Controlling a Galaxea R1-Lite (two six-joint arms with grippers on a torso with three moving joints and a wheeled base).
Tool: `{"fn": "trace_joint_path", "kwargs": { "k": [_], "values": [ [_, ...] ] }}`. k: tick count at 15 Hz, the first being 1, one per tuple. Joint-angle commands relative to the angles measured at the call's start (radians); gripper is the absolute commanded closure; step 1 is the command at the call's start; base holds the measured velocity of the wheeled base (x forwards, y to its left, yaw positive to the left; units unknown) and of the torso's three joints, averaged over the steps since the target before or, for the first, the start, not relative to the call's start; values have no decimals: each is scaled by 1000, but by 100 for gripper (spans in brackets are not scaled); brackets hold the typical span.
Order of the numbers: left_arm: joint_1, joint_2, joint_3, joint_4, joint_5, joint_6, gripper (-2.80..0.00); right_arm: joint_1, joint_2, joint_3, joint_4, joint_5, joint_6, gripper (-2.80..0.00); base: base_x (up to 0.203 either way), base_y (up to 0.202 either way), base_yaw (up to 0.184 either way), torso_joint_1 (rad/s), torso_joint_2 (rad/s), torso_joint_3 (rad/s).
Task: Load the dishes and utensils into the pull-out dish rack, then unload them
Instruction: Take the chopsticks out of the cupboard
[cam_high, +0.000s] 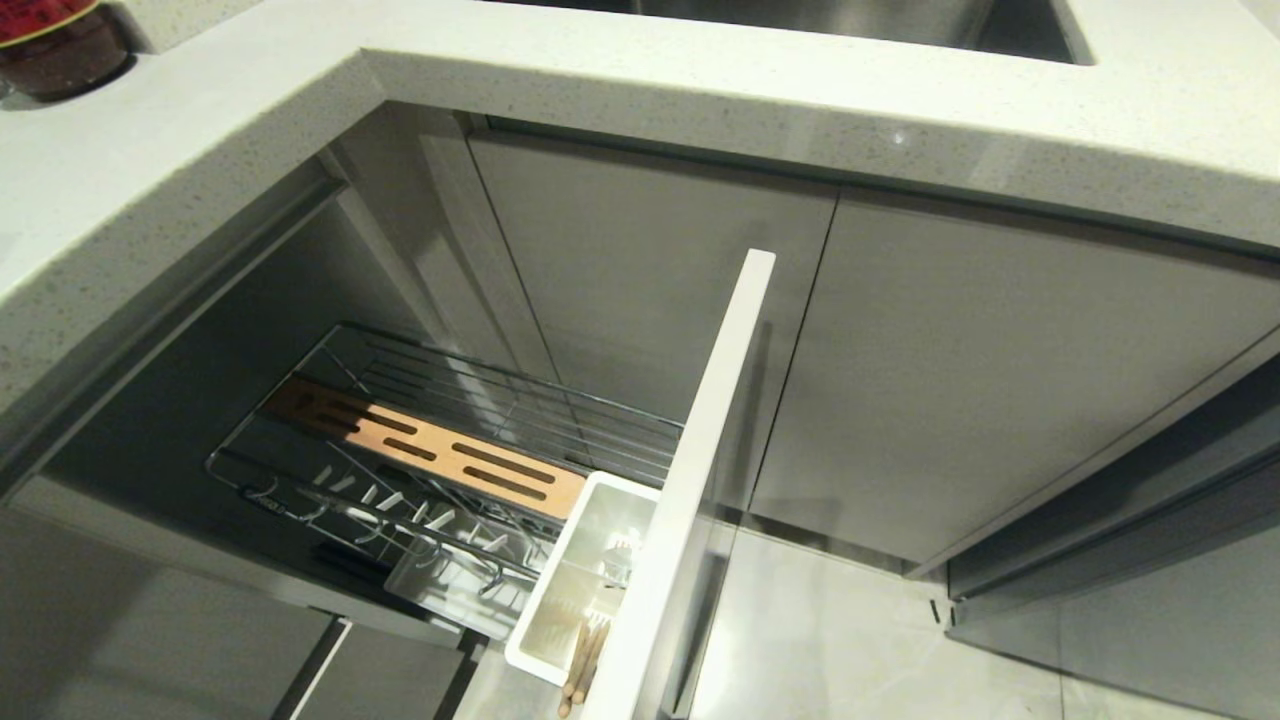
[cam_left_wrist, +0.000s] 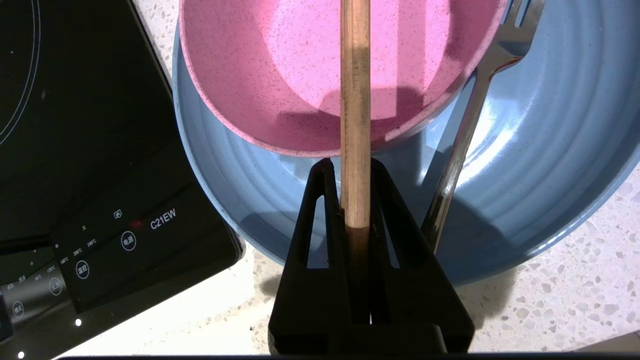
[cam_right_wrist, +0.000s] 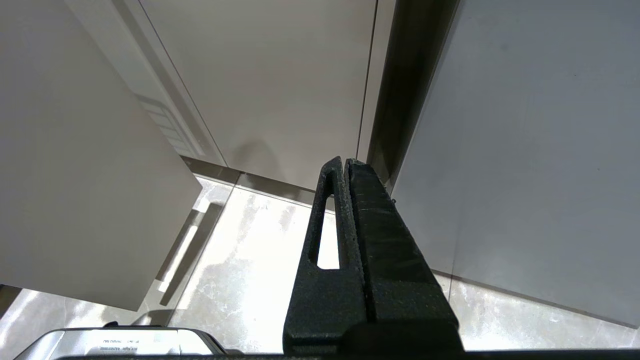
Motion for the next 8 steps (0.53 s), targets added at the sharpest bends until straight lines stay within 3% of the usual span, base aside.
{"fn": "trace_joint_path", "kwargs": {
  "k": [1,8],
  "values": [
    [3,4,0,6,3,-1,0,0,-1,26,-1,0,0,0,0,0,0,0,0,0],
    [11,2,-2,10,5,-1,0,0,-1,26,-1,0,0,0,0,0,0,0,0,0]
  ]
}}
